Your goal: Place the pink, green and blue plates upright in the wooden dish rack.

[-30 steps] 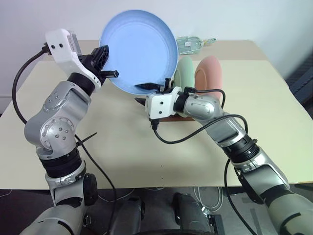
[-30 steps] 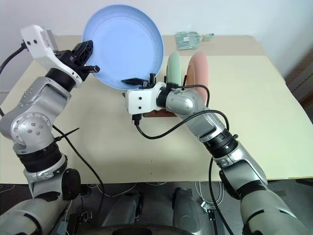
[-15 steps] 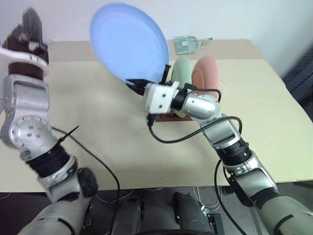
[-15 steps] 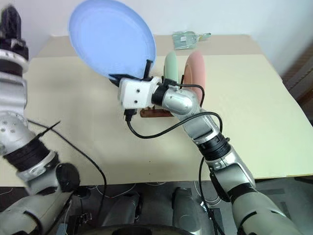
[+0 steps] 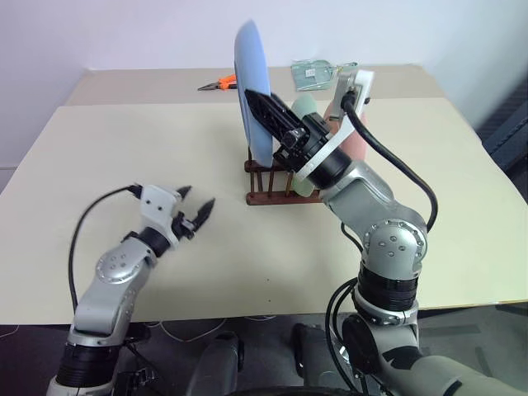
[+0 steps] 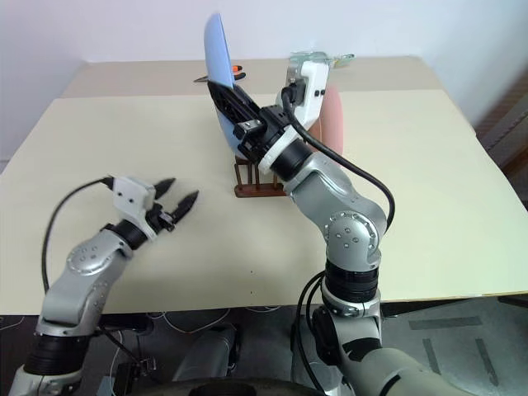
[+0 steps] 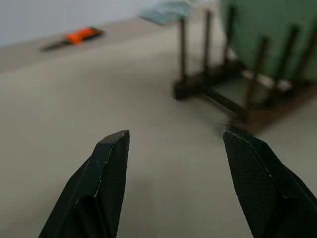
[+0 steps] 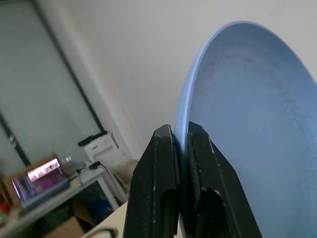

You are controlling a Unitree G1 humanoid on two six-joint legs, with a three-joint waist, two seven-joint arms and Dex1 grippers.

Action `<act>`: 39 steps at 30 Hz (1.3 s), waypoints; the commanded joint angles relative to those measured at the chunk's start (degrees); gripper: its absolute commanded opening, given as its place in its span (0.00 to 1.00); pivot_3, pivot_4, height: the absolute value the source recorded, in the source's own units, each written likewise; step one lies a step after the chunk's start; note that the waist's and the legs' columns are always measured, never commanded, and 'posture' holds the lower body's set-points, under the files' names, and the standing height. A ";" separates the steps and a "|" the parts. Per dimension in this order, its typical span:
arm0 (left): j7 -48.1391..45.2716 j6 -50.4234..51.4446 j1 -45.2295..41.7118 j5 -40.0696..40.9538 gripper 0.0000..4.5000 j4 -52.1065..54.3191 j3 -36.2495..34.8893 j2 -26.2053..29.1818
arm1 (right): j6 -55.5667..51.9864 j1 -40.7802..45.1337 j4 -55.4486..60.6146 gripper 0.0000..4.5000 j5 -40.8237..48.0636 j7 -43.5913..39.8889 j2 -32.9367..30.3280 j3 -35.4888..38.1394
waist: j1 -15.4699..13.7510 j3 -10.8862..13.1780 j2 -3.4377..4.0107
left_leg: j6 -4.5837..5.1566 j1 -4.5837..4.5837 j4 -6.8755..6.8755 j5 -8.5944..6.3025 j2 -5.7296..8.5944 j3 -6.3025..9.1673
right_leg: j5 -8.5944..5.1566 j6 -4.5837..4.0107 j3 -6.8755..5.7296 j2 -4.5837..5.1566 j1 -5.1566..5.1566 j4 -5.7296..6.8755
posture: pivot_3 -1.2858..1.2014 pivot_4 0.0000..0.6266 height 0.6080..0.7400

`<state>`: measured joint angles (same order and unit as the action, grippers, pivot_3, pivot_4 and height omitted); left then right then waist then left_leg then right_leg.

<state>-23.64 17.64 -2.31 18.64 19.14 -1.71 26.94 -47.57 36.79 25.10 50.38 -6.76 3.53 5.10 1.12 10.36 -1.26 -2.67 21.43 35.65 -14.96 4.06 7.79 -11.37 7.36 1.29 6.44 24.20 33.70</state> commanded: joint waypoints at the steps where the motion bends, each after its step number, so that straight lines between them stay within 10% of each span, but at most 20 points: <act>1: -3.20 -1.25 1.48 -0.12 0.67 2.75 0.36 1.05 | -1.09 0.47 2.50 0.00 4.30 4.15 1.41 0.77 | -0.09 0.00 0.01 | 0.00 0.00 0.00 0.00 0.00 0.00 | 0.00 0.01 0.00 0.00 0.00 0.01 | 0.52 0.24 1.00; 16: -6.42 -1.14 3.01 -3.09 0.67 3.23 2.36 0.75 | -0.25 6.96 -11.80 0.00 9.68 13.69 1.56 7.16 | -0.04 0.01 0.03 | 0.01 -0.02 0.02 0.01 0.00 -0.01 | 0.04 0.09 -0.01 -0.01 -0.04 0.03 | 0.52 0.24 1.00; 20: -6.55 -1.46 2.71 -3.64 0.69 2.82 2.64 0.50 | 0.83 9.71 -13.68 0.33 6.46 10.72 -1.22 5.23 | 0.00 0.01 0.04 | 0.01 -0.01 0.03 0.01 0.00 -0.02 | 0.04 0.10 -0.01 -0.02 -0.02 0.04 | 0.52 0.24 1.00; 24: -6.41 -1.42 2.57 -4.14 0.69 2.98 2.96 -0.05 | 3.92 11.40 -8.54 0.77 -1.80 3.47 -8.34 -1.26 | -0.07 0.01 0.03 | 0.01 0.02 0.06 0.01 0.01 -0.06 | 0.04 0.11 -0.01 -0.01 -0.03 0.03 | 0.52 0.24 1.00; 31: -6.67 -1.51 1.05 -5.26 0.69 1.57 3.61 -0.60 | 7.94 9.81 2.29 0.77 -5.86 -10.99 -25.82 1.21 | -0.31 -0.01 -0.01 | 0.02 0.01 0.09 0.01 0.00 -0.04 | 0.01 0.15 -0.04 0.00 -0.13 -0.04 | 0.52 0.24 1.00; 39: -8.19 -5.53 -3.13 -7.37 0.69 -7.22 1.69 0.81 | 10.12 -19.87 1.60 0.77 -10.25 -25.86 -49.27 22.76 | -1.84 -0.02 -0.01 | 0.29 0.04 0.38 -0.16 0.04 -0.12 | -0.18 0.10 -0.18 0.17 -0.62 -0.58 | 0.52 0.24 1.00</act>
<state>-31.30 14.25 -4.70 11.76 12.07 1.07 27.18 -39.25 19.97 26.74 42.17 -29.70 -44.28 24.24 -0.72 10.34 -1.27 -2.39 21.46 36.04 -15.12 4.10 7.66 -11.58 7.53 1.11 6.62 23.58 33.14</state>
